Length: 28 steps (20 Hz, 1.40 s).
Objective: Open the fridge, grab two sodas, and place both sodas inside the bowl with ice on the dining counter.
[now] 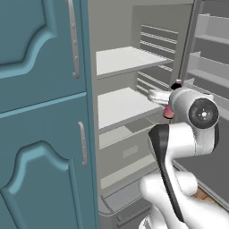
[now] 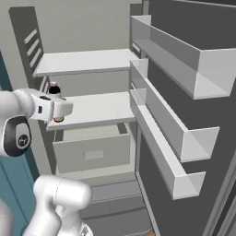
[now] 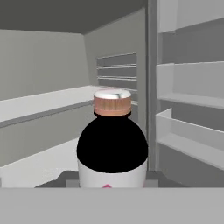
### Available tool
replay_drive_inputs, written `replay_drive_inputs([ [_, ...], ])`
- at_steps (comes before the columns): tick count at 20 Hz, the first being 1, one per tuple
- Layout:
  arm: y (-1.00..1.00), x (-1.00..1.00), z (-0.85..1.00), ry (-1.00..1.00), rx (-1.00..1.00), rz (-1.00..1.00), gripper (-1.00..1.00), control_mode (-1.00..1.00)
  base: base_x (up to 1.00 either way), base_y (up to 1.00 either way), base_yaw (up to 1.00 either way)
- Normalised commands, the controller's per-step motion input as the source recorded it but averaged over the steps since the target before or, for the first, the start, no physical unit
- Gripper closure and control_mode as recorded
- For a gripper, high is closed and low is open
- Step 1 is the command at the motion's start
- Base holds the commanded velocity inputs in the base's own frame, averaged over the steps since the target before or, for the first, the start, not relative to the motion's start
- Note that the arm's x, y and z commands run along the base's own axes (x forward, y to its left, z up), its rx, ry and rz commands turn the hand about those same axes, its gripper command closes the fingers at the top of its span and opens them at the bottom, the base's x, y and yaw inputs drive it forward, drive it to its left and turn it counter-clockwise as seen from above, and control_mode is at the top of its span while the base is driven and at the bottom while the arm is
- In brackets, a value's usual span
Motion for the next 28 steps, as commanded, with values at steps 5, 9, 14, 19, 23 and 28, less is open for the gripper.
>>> replay_drive_inputs([
  [5, 0.00, -1.00, -0.02, -0.03, 0.04, -0.04, 1.00, -1.00, 0.00, 0.00, 0.00],
  [9, 0.00, -1.00, -0.03, -0.06, 0.02, -0.04, 1.00, -1.00, 0.00, 0.00, 0.00],
  [14, 0.00, -0.20, -0.02, -0.01, 0.00, -0.01, 1.00, 1.00, -0.80, 0.00, -0.03],
  [19, 0.00, 0.00, 0.00, 0.00, 0.00, 0.00, 1.00, 1.00, -1.00, 0.02, -0.07],
  [23, 0.00, 0.00, 0.00, 0.00, 0.00, 0.00, 1.00, 1.00, -1.00, 0.09, -0.12],
  [28, 0.00, 0.00, 0.00, 0.00, 0.00, 0.00, 1.00, 1.00, -1.00, 0.09, -0.12],
])
